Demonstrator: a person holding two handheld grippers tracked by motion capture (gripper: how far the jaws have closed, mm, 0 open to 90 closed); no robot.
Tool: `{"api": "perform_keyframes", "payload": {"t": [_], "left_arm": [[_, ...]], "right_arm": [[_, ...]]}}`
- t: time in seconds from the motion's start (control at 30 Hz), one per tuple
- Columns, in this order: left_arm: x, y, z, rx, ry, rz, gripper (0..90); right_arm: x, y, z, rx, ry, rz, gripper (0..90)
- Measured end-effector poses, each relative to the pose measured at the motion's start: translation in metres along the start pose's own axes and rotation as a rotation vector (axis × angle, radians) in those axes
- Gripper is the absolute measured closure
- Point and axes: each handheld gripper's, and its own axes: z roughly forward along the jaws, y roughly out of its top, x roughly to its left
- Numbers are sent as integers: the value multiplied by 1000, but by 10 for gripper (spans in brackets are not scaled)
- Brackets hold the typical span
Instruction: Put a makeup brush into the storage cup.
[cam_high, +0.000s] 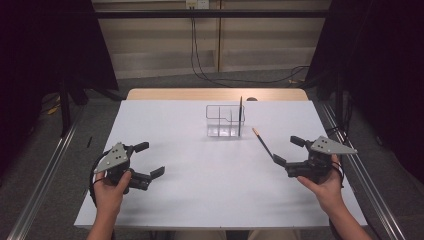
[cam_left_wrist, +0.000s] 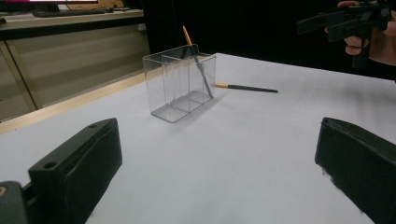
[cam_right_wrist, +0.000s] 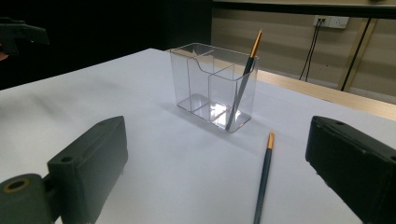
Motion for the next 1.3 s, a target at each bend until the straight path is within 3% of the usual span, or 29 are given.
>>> {"api": "perform_keyframes", "payload": {"t": [0.73,1.3], "left_arm": [[0,-1,1,2,2,2,6],[-1,0,-3,-6,12,-1,6]], "right_arm": [[1,-9,-18,-15,-7,3,52],[-6,3,-1,-7,-30,-5,53]]}}
